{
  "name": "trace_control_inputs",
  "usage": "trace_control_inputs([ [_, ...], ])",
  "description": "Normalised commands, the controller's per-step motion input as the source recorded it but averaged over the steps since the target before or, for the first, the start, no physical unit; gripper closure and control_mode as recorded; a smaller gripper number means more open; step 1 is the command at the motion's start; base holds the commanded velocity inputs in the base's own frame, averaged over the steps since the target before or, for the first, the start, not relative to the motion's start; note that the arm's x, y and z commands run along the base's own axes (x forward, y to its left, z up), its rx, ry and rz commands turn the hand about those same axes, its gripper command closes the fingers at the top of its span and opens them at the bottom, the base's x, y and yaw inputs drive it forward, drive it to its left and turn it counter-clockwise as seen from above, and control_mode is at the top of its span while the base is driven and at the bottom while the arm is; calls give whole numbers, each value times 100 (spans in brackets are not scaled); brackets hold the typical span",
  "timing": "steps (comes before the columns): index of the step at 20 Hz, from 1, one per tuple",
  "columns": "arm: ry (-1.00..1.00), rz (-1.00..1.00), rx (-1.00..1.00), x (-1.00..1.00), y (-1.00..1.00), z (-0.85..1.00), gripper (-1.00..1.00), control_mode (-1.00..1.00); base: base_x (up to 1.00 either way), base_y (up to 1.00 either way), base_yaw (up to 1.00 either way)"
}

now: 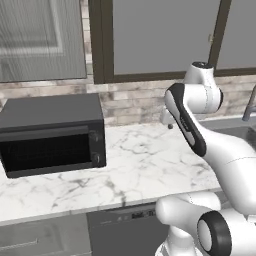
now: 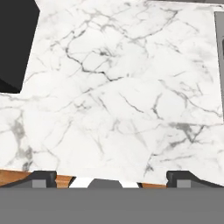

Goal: Move any existing items from the left basin to the right basin for drying. Then move the cup from the counter to the left basin of the sink for washing.

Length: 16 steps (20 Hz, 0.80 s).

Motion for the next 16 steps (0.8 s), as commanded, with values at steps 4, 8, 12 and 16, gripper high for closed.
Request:
trace_control_inputs([
  [4,0,0,0,0,0,0,-100,100,-1,-93,1],
  [8,0,0,0,0,0,0,-100,100,-1,-81,0],
  [12,0,0,0,0,0,0,-100,100,-1,-73,0],
  [16,0,0,0,0,0,0,-100,100,0,-71,0],
])
